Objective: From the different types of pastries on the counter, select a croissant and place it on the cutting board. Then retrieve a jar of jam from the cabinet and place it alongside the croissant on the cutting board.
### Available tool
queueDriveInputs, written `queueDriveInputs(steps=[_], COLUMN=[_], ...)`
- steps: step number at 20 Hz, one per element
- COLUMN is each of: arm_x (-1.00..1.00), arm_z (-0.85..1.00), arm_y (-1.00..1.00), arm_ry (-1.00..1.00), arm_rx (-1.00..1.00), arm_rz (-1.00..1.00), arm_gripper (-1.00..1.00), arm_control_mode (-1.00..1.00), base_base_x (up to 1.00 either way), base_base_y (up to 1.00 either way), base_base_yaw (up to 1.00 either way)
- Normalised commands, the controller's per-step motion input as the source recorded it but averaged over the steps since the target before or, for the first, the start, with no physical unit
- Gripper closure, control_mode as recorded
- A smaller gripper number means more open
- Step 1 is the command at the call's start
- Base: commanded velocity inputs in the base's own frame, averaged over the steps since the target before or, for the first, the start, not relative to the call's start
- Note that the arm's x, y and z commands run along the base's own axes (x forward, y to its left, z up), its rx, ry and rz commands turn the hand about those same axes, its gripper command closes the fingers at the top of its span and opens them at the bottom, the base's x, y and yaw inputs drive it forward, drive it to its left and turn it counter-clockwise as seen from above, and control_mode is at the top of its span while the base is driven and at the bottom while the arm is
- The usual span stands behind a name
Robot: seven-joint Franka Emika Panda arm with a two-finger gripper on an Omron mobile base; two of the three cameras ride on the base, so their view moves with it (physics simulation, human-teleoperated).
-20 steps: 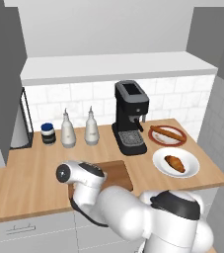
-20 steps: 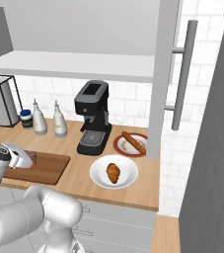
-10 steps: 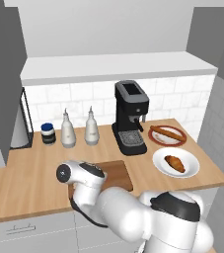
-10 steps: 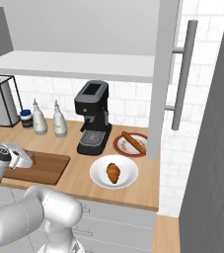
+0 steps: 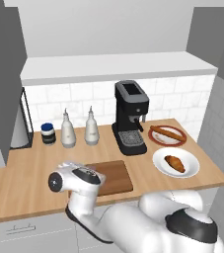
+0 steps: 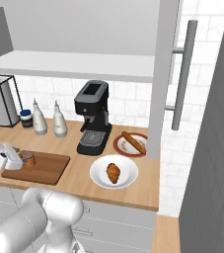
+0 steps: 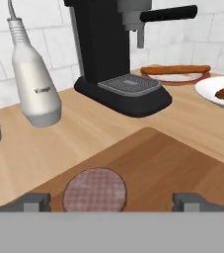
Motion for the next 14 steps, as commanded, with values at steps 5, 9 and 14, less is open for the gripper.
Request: queueDriveInputs(steps=[5, 9, 14], arm_x=[-0.95, -1.0, -1.0], arm_z=[0.99, 0.8, 0.68], arm_y=[0.0, 0.0, -0.44], arm_ry=[-0.4, -0.28, 0.03], arm_rx=[-0.18, -0.08, 0.1], arm_rz=[0.0, 0.0, -0.02], arm_gripper=[-1.0, -1.0, -1.0], arm_control_mode=[-1.0, -1.0, -1.0], base_base_x=[0.0, 0.0, 0.0], base_base_y=[0.0, 0.0, 0.0], base_base_yaw=[0.0, 0.0, 0.0])
